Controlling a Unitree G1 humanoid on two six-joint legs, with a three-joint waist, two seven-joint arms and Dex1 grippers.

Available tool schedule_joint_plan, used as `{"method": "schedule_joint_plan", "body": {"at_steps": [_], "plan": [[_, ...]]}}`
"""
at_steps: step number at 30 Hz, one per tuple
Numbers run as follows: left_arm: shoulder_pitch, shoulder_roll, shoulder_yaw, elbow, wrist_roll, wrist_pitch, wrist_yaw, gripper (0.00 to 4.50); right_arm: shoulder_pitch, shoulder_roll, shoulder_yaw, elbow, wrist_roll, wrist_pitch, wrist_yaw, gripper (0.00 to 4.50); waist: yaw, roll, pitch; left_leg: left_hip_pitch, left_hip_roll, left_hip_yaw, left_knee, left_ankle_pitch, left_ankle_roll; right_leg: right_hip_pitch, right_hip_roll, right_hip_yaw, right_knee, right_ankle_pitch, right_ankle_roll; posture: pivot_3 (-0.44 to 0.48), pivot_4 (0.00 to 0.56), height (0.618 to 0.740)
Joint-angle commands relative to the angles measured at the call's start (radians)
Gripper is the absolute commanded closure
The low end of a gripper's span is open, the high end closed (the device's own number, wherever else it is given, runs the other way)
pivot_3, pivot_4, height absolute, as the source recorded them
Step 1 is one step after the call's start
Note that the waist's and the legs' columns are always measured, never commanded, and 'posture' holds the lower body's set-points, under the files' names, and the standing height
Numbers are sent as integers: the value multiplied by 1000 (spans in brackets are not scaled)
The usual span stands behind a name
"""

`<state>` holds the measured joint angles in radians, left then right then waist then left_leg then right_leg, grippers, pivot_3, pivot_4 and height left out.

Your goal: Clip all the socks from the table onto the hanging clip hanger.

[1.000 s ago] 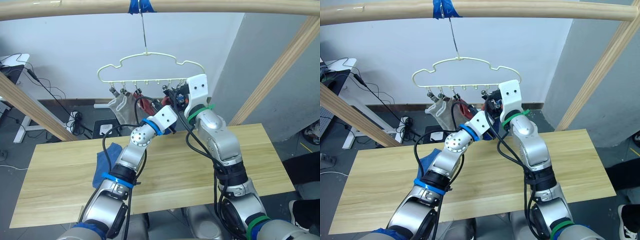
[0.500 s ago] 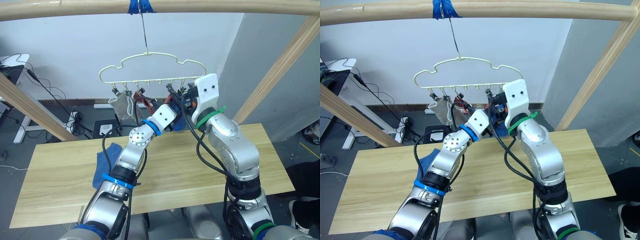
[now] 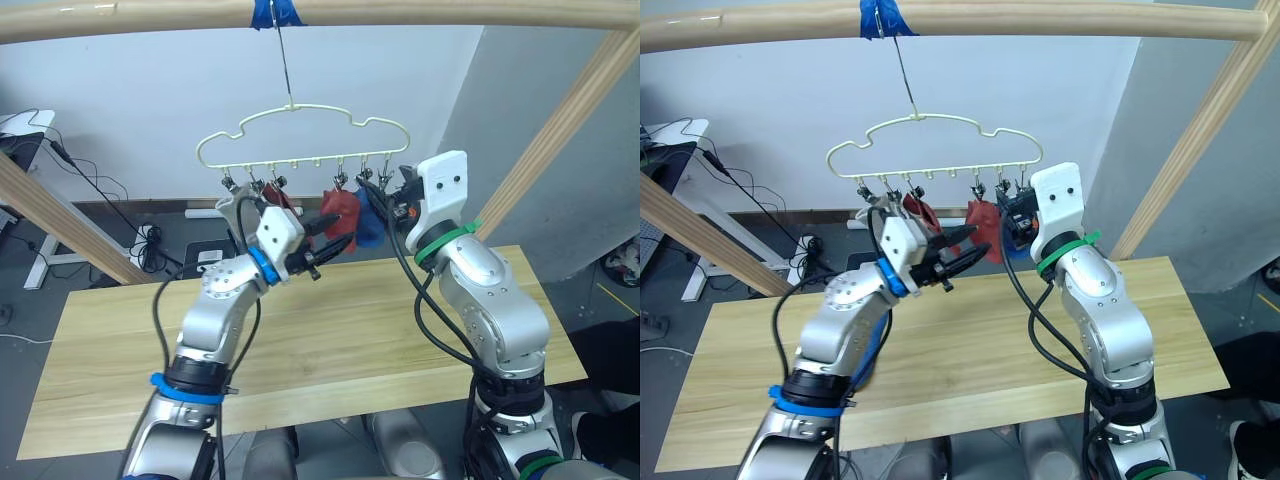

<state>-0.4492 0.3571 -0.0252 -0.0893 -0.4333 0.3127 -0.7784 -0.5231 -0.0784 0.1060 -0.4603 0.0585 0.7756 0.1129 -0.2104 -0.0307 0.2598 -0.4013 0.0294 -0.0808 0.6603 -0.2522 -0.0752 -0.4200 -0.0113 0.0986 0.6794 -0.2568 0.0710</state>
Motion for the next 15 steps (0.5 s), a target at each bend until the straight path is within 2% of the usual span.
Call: {"method": "schedule_joint_plan", "body": {"at_steps": [1,15], "plan": [[-28,25,38,-64,-51,67,6,2255,-25,20,9,44,-34,-54,-44,1287,1,0,0,0,0,0,0,0,0,0,0,0,0,0,0,-216,199,740],[-6,42,13,-75,17,40,13,2255,-92,65,-34,262,-52,-183,-90,1287,13,0,0,0,0,0,-1,0,0,-1,0,0,0,3,-5,-203,183,740]]}}
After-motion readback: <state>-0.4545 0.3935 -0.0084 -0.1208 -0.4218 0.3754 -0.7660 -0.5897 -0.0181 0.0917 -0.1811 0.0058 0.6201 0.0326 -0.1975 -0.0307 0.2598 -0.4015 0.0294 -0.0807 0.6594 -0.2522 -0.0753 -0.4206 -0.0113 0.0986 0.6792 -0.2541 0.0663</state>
